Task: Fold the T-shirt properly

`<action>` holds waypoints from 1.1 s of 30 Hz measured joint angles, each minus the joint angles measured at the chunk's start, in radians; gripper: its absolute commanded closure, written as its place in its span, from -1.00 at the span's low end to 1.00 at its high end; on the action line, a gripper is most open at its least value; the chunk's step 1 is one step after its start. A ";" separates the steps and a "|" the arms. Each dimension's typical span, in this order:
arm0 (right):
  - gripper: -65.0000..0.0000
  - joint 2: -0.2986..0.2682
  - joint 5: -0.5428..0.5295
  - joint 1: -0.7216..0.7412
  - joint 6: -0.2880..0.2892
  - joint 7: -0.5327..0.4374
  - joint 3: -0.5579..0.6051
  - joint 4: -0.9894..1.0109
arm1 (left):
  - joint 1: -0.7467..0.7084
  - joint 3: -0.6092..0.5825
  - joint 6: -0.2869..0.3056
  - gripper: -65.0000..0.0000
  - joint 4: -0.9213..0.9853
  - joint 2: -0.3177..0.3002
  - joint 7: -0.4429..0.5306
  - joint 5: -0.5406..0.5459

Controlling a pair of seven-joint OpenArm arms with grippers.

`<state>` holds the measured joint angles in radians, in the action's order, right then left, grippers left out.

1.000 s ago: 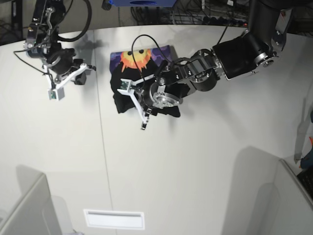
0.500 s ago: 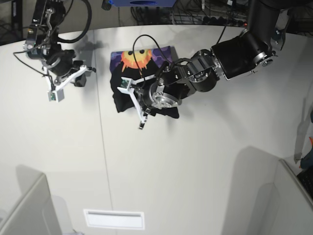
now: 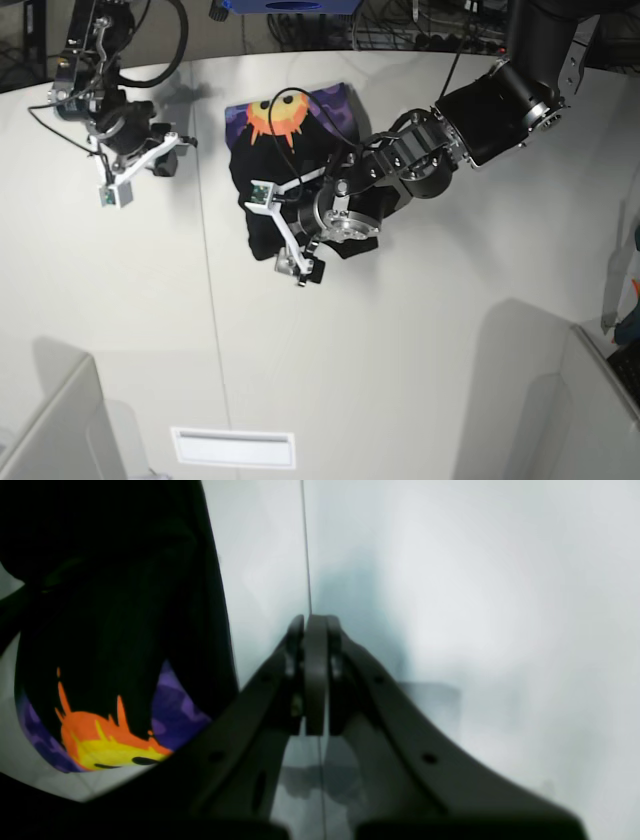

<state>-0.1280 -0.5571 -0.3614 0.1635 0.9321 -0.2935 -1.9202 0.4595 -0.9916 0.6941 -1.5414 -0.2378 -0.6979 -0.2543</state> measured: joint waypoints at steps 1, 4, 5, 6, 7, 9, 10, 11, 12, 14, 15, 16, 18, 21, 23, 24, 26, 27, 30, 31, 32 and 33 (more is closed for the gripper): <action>1.00 0.000 0.000 0.000 0.000 -0.001 0.001 0.000 | 0.000 0.024 0.014 -0.74 -0.018 -0.002 -0.003 0.000; 1.00 0.000 0.000 0.000 0.000 -0.001 0.001 0.000 | 0.003 0.089 0.013 -0.74 -0.084 0.001 -0.005 0.001; 1.00 0.003 0.001 0.000 0.000 -0.001 0.001 0.000 | 0.001 0.116 0.013 -0.74 -0.108 0.003 -0.001 0.001; 1.00 0.011 0.001 0.001 0.000 0.001 0.000 0.000 | -0.002 0.145 0.013 -0.74 -0.130 0.003 -0.002 0.002; 1.00 0.020 0.000 0.000 0.000 -0.002 -0.003 0.000 | -0.010 0.179 0.013 -0.74 -0.154 0.003 -0.002 0.012; 1.00 0.025 0.000 -0.001 0.000 0.002 -0.001 0.000 | -0.050 0.270 0.013 -0.73 -0.214 0.007 -0.002 0.013; 1.00 0.029 0.000 0.000 0.000 0.002 -0.001 0.000 | -0.083 0.324 0.011 -0.69 -0.254 0.009 -0.004 0.007; 1.00 0.032 0.000 -0.002 0.000 -0.001 -0.002 0.000 | -0.124 0.380 0.011 -0.54 -0.299 0.017 -0.011 0.007; 1.00 0.033 0.000 -0.003 0.000 -0.001 -0.001 0.000 | -0.162 0.430 0.010 -0.34 -0.340 0.023 -0.013 0.002; 1.00 0.031 0.000 -0.012 0.000 -0.002 -0.002 -0.003 | -0.242 0.505 0.011 0.25 -0.418 0.033 -0.007 0.006; 1.00 0.029 0.000 -0.023 0.000 -0.005 -0.002 -0.005 | -0.285 0.541 0.013 0.64 -0.443 0.033 -0.001 0.016; 1.00 0.027 0.000 -0.032 0.000 -0.022 -0.003 -0.005 | -0.321 0.575 0.011 0.99 -0.451 0.032 0.008 0.014; 1.00 0.025 0.003 -0.062 0.000 -0.050 -0.004 -0.010 | -0.405 0.645 0.010 1.00 -0.448 0.032 -0.009 0.001; 1.00 0.016 0.004 -0.131 -0.006 -0.113 -0.003 -0.034 | -0.560 0.751 0.011 1.00 -0.449 0.004 -0.012 0.000; 1.00 -0.009 -0.005 -0.186 -0.006 -0.160 -0.001 -0.051 | -0.647 0.808 0.009 1.00 -0.451 -0.013 -0.010 -0.001; 1.00 -0.018 -0.003 -0.216 -0.006 -0.190 -0.003 -0.053 | -0.691 0.841 0.011 1.00 -0.452 -0.017 -0.008 0.001; 1.00 -0.022 0.000 -0.274 -0.004 -0.233 -0.042 -0.053 | -0.777 0.947 0.010 1.00 -0.456 -0.010 -0.002 0.072; 1.00 -0.023 0.000 -0.301 -0.007 -0.266 -0.061 -0.055 | -0.817 1.010 0.008 1.00 -0.457 -0.004 0.002 0.143; 1.00 -0.030 0.007 -0.357 -0.009 -0.324 -0.080 -0.056 | -0.916 1.147 0.009 1.00 -0.456 -0.021 -0.015 0.333; 1.00 -0.029 0.002 -0.372 -0.004 -0.332 -0.079 -0.058 | -0.949 1.183 -0.003 1.00 -0.458 -0.022 -0.008 0.389; 1.00 -0.029 -0.003 -0.385 0.002 -0.333 -0.078 -0.064 | -0.982 1.205 -0.006 1.00 -0.460 -0.030 -0.003 0.427; 1.00 -0.028 0.001 -0.402 0.002 -0.336 -0.079 -0.076 | -1.015 1.223 -0.001 1.00 -0.461 -0.037 -0.001 0.456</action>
<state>-0.1558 -0.5560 -0.7631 0.1658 0.5957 -0.3721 -1.9957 -0.5552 0.2314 0.6933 -2.0026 -0.2752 -0.6987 0.2020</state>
